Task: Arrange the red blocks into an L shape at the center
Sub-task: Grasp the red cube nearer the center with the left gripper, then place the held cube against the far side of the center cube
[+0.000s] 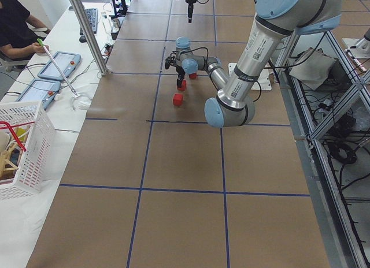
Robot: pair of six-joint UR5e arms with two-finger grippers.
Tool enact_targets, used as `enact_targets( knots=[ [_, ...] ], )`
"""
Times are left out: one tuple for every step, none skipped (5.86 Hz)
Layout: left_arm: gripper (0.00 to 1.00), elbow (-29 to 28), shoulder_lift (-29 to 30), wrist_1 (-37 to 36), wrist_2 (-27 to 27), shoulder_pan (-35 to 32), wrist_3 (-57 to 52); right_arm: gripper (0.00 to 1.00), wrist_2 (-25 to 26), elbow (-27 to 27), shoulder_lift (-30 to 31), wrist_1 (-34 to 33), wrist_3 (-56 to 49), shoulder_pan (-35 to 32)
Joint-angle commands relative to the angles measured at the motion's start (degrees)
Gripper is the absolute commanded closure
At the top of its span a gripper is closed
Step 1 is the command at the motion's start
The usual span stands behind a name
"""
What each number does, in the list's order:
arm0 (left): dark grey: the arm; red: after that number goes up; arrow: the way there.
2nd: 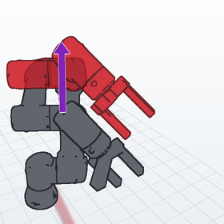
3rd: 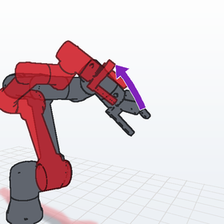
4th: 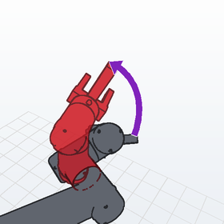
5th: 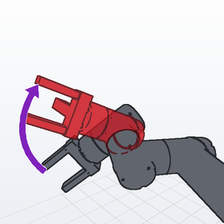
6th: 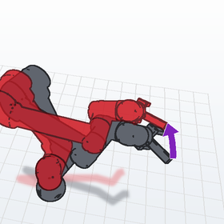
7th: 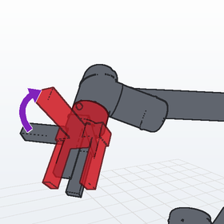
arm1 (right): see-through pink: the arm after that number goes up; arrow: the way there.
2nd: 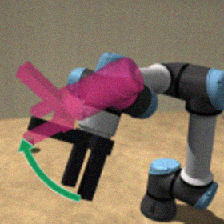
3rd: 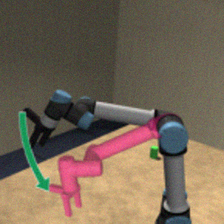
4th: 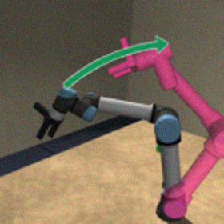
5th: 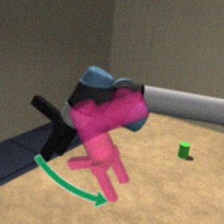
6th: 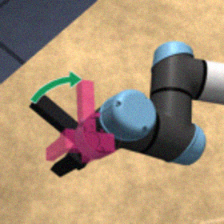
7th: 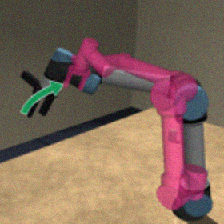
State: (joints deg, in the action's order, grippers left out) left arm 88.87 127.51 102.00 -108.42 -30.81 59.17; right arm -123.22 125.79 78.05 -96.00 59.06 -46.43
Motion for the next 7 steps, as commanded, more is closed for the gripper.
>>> enact_targets(
  knots=[
    [0.99, 0.0, 0.5, -0.1, 2.0, 0.1, 0.2, 0.00, 0.1, -0.3, 0.1, 0.0, 0.0, 0.0],
    [1.00, -0.4, 3.5, -0.3, 2.6, 0.1, 3.0, 0.00, 0.0, 0.1, 0.7, 0.0, 0.0, -0.1],
    [1.00, -1.6, 6.0, -0.7, 3.0, 0.4, 11.5, 0.00, 0.0, 0.1, 0.9, 0.0, -0.1, -0.1],
    [1.00, -3.9, 9.1, -0.8, 7.8, 2.8, 19.3, 0.00, 0.0, 0.1, 1.1, 0.0, -0.1, -0.1],
    [1.00, -4.2, 9.4, -0.8, 10.4, 4.3, 19.7, 0.00, 0.0, 0.0, 1.1, 0.0, 0.0, -0.1],
    [1.00, -4.2, 9.4, -0.9, 10.7, 5.1, 19.8, 0.00, 0.0, 0.1, 1.1, 0.0, 0.0, -0.1],
    [0.99, -4.3, 9.0, -1.1, 11.9, 6.8, 19.8, 0.00, 0.0, 0.1, 1.1, 0.0, 0.0, -0.1]
  ],
)
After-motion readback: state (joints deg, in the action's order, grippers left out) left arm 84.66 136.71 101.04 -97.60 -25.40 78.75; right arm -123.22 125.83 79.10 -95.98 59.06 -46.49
